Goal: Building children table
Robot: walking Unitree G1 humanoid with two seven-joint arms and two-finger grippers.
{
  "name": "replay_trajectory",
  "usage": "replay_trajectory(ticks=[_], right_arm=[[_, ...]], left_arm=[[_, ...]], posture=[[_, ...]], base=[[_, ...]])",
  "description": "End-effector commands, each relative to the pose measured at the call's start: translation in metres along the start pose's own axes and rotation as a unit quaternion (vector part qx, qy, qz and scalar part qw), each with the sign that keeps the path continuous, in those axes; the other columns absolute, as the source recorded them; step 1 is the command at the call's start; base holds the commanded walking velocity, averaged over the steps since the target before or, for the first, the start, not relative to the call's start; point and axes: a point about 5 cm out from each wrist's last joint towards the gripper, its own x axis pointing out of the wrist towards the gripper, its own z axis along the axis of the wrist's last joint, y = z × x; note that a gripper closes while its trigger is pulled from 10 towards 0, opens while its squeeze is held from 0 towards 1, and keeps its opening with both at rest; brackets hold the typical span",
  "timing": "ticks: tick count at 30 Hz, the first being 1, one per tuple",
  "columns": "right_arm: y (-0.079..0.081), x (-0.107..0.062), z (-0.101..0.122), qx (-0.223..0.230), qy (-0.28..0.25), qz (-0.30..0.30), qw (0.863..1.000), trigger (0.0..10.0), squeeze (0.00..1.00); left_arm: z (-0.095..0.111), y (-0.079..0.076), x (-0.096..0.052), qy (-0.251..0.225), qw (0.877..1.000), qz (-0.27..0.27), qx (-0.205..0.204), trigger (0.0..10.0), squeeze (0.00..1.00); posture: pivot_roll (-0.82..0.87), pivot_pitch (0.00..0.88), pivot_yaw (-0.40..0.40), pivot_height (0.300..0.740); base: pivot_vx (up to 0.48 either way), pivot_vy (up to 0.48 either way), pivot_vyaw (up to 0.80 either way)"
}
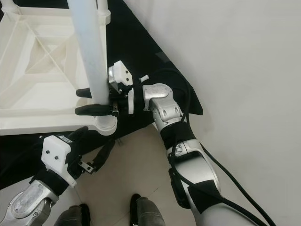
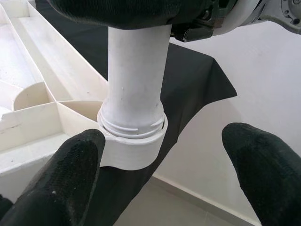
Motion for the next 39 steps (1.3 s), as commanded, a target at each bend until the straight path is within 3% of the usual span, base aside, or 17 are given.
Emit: replay_trajectory(ticks=[1, 3, 5, 8, 10, 11, 13, 21, 23, 25, 26, 30, 32, 33, 34, 35, 39], right_arm=[[0.0, -0.004, -0.012, 0.016, 0.006, -0.036, 0.999, 0.0, 0.0], [-0.002, -0.007, -0.017, 0.016, 0.012, -0.078, 0.997, 0.0, 0.0], [-0.004, -0.014, -0.041, 0.016, 0.059, -0.232, 0.971, 0.0, 0.0], [-0.003, -0.015, -0.046, 0.019, 0.066, -0.266, 0.962, 0.0, 0.0], [0.003, -0.019, -0.063, 0.041, 0.087, -0.382, 0.919, 0.0, 0.0], [0.003, -0.019, -0.063, 0.041, 0.087, -0.382, 0.919, 0.0, 0.0], [0.039, 0.0, -0.077, 0.048, 0.099, -0.453, 0.885, 0.0, 0.0], [0.043, 0.034, -0.071, 0.029, 0.091, -0.444, 0.891, 0.0, 0.0], [0.041, 0.041, -0.07, 0.027, 0.093, -0.433, 0.896, 10.0, 0.0], [0.041, 0.042, -0.07, 0.028, 0.094, -0.431, 0.897, 10.0, 0.0], [0.04, 0.043, -0.066, 0.024, 0.082, -0.422, 0.903, 10.0, 1.0], [0.034, 0.044, -0.05, 0.025, 0.026, -0.353, 0.935, 10.0, 1.0], [0.034, 0.044, -0.05, 0.025, 0.026, -0.353, 0.935, 10.0, 1.0], [0.033, 0.043, -0.042, 0.024, -0.004, -0.286, 0.958, 10.0, 0.43], [0.033, 0.043, -0.042, 0.024, -0.004, -0.286, 0.958, 10.0, 0.43], [0.033, 0.039, -0.039, 0.005, -0.004, -0.242, 0.97, 10.0, 0.0], [0.022, 0.026, -0.032, -0.037, 0.027, -0.148, 0.988, 10.0, 0.0]], left_arm=[[-0.005, -0.002, -0.002, 0.014, 1.0, -0.002, -0.001, 10.0, 0.0], [-0.005, -0.002, -0.002, 0.014, 1.0, -0.001, -0.001, 10.0, 0.0], [-0.006, 0.0, -0.004, 0.016, 1.0, 0.0, 0.001, 10.0, 0.0], [-0.006, 0.0, -0.004, 0.016, 1.0, 0.0, 0.002, 10.0, 0.0], [-0.005, 0.001, -0.005, 0.018, 1.0, 0.0, 0.005, 10.0, 0.0], [-0.005, 0.001, -0.005, 0.018, 1.0, 0.0, 0.005, 10.0, 0.0], [-0.006, 0.002, -0.007, 0.021, 1.0, 0.0, 0.01, 10.0, 0.0], [-0.007, 0.002, -0.002, 0.022, 1.0, -0.003, 0.022, 10.0, 0.0], [-0.006, 0.005, -0.003, 0.02, 0.999, 0.003, 0.025, 10.0, 0.0], [-0.006, 0.006, -0.004, 0.02, 0.999, 0.005, 0.026, 10.0, 0.0], [-0.006, 0.006, -0.004, 0.02, 0.999, 0.006, 0.027, 10.0, 0.0], [-0.007, 0.008, -0.003, 0.024, 0.999, 0.003, 0.034, 10.0, 0.0], [-0.007, 0.008, -0.003, 0.024, 0.999, 0.003, 0.034, 10.0, 0.0], [-0.007, 0.009, -0.003, 0.026, 0.999, 0.002, 0.038, 10.0, 0.0], [-0.007, 0.009, -0.003, 0.026, 0.999, 0.002, 0.038, 10.0, 0.0], [-0.007, 0.009, -0.003, 0.027, 0.999, 0.002, 0.039, 10.0, 0.0], [-0.008, 0.01, -0.005, 0.031, 0.999, 0.006, 0.044, 10.0, 0.0]], posture=[[0.12, 0.238, -0.139, 0.74], [0.12, 0.237, -0.144, 0.74], [0.13, 0.237, -0.159, 0.74], [0.13, 0.237, -0.159, 0.74], [0.14, 0.248, -0.161, 0.74], [0.14, 0.248, -0.161, 0.74], [0.14, 0.241, -0.156, 0.74], [0.17, 0.222, -0.168, 0.74], [0.17, 0.218, -0.169, 0.74], [0.17, 0.218, -0.169, 0.74], [0.17, 0.221, -0.169, 0.74], [0.16, 0.224, -0.162, 0.74], [0.16, 0.224, -0.162, 0.74], [0.17, 0.227, -0.161, 0.74], [0.17, 0.227, -0.161, 0.74], [0.17, 0.231, -0.164, 0.74], [0.18, 0.237, -0.166, 0.74]], base=[[0.0, 0.0, 0.0], [0.0, 0.0, 0.0], [0.0, 0.0, 0.0], [0.0, 0.0, 0.0], [0.0, 0.0, 0.0], [0.0, 0.0, 0.0], [0.0, 0.0, 0.0], [0.0, 0.0, 0.0], [0.0, 0.0, 0.0], [0.0, 0.0, 0.0], [0.0, 0.0, 0.0], [0.0, 0.0, 0.0], [0.0, 0.0, 0.0], [0.0, 0.0, 0.0], [0.0, 0.0, 0.0], [0.0, 0.0, 0.0], [0.0, 0.0, 0.0]])
